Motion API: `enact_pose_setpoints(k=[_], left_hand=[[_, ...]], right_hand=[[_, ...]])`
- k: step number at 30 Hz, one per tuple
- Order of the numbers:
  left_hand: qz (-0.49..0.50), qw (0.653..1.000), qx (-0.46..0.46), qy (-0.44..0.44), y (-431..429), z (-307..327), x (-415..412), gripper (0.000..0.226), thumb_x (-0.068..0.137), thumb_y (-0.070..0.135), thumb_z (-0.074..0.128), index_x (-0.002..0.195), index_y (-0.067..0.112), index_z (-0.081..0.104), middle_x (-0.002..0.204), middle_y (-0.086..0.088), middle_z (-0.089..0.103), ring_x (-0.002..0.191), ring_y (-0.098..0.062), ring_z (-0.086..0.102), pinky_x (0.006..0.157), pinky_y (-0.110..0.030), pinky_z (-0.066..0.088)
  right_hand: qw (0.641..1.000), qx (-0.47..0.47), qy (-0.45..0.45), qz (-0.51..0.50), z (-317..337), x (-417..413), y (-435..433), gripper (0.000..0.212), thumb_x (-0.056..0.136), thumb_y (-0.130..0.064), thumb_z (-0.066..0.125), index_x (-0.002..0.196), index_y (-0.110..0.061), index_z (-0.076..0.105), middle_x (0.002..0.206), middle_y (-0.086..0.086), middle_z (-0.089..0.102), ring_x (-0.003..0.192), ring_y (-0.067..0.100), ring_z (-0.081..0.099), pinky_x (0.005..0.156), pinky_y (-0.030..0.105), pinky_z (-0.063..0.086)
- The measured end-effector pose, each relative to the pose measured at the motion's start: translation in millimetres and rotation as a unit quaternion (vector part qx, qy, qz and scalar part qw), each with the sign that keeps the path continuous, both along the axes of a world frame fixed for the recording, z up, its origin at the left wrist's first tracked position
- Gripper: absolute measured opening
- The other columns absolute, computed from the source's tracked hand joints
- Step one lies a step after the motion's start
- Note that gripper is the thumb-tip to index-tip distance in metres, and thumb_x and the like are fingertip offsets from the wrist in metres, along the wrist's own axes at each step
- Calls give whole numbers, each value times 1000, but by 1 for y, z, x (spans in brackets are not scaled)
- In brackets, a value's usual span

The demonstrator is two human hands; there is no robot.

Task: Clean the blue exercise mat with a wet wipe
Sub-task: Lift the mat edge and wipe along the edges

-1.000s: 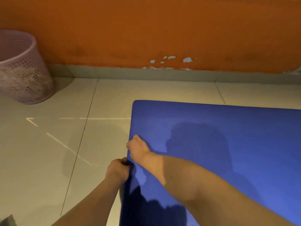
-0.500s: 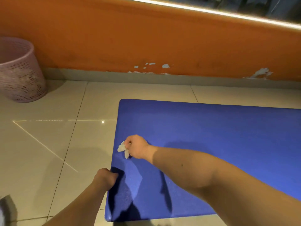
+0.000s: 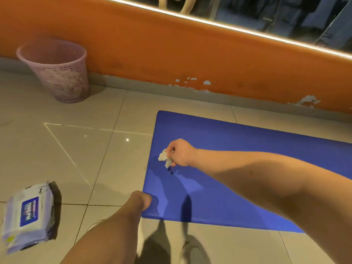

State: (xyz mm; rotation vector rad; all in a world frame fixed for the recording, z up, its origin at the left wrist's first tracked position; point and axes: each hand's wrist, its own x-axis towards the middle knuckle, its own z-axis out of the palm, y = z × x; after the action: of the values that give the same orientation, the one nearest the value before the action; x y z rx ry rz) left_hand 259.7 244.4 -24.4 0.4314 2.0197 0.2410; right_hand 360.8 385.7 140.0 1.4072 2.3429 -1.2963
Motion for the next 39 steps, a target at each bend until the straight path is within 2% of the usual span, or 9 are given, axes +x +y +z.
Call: enact_pose_setpoints(k=[4,7,11,13,17,19,27,34,39], left_hand=[[19,1000,3,10,-13,-14,6,38,102,30,49,132,7,51,111,-4,50,100,-23,51,88,-28,41],[45,999,-2,-14,-13,-34,10,33,95,32,60,118,8,57,108,-6,57,103,-28,60,84,-31,45],[136,988,19,-66,-17,-54,8,48,71,25,77,106,-3,61,91,-18,63,77,-36,65,69,-39,55],[148,983,29,-106,-17,-48,4,48,65,23,80,101,-4,65,96,-23,70,79,-40,71,70,-46,60],[154,972,142,-108,-23,22,11,43,65,18,85,97,-2,65,100,-23,72,75,-33,68,72,-39,57],[174,961,205,-71,-26,51,22,42,65,18,86,93,5,56,97,-17,69,82,-32,68,79,-42,59],[205,889,410,-7,-16,159,79,35,76,26,85,96,12,61,90,-3,70,79,-16,68,75,-29,55],[298,824,481,-21,-16,183,116,39,74,14,87,103,16,61,92,-2,74,78,-8,72,72,-21,56],[328,818,471,41,-15,178,124,37,70,25,91,92,15,63,83,-10,72,68,-11,66,70,-31,59]], right_hand=[[998,-40,46,-26,-20,12,-28,19,100,-3,48,104,11,61,82,-2,71,68,22,71,83,44,61],[995,-44,81,-29,-32,20,-37,17,99,-6,51,100,5,63,82,-9,71,80,27,76,82,55,60],[997,-18,69,-8,-28,27,-32,16,96,-9,57,85,-9,68,86,0,74,80,19,74,78,48,62],[998,2,59,14,-15,29,-26,21,95,-12,60,77,-10,72,78,-7,72,75,7,69,68,33,60],[995,55,59,52,29,29,-13,25,92,-14,60,72,-7,73,65,-6,70,47,2,49,46,14,38],[993,76,74,59,43,28,-6,21,90,-12,61,79,-1,75,74,4,72,51,6,48,47,18,38],[970,132,173,104,64,36,-5,16,89,-4,74,105,-7,75,79,-18,56,64,-16,54,61,1,38],[943,157,150,253,72,37,0,30,97,1,57,110,-18,76,109,-8,72,90,-9,63,81,9,47],[893,238,90,370,67,46,10,39,98,3,48,111,-23,75,102,-28,61,95,1,48,100,31,42]])
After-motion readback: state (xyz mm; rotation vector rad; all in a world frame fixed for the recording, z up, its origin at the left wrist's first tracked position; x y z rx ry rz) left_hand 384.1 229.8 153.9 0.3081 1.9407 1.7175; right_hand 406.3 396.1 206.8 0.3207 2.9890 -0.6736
